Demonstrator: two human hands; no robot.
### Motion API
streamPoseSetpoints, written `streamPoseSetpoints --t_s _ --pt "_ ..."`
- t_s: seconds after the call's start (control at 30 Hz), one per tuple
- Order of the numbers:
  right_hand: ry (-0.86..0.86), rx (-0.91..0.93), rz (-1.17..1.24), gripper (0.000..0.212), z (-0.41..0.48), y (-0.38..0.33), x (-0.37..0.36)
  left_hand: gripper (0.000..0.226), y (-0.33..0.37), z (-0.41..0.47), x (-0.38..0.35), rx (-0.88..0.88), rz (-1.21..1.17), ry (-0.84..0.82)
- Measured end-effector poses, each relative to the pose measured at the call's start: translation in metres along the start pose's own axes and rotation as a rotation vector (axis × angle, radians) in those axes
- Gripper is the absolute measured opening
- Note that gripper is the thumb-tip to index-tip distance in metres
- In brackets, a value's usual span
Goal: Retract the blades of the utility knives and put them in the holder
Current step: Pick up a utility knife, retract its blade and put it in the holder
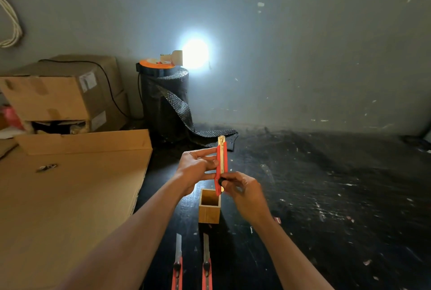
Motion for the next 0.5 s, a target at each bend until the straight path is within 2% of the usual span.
streamPoseSetpoints --t_s 0.2,0.4,0.5 --pt "0.001 0.037 -0.108 0.027 -0.004 -0.0055 0.0033 0.035 0.002 0.0017 -0.0024 -0.02 0.033 -0.001" --pt "0.028 0.006 -0.107 0.015 -0.002 -0.0096 0.0064 0.032 0.0022 0.0032 -0.004 -0.027 0.019 -0.003" --pt "0.043 -0.007 -0.068 0.018 -0.003 -0.0091 0.0059 0.032 0.0027 0.0033 -0.0051 -0.027 0.022 -0.014"
Point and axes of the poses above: each hand's wrist, its own z-axis towards the middle knuckle, its own x-axis out of the back of the hand, y = z × x, the point moved 4 cm from there along z, towards the middle knuckle, and after that the axes turned 5 degrees about -y, right-handed, at the moved point
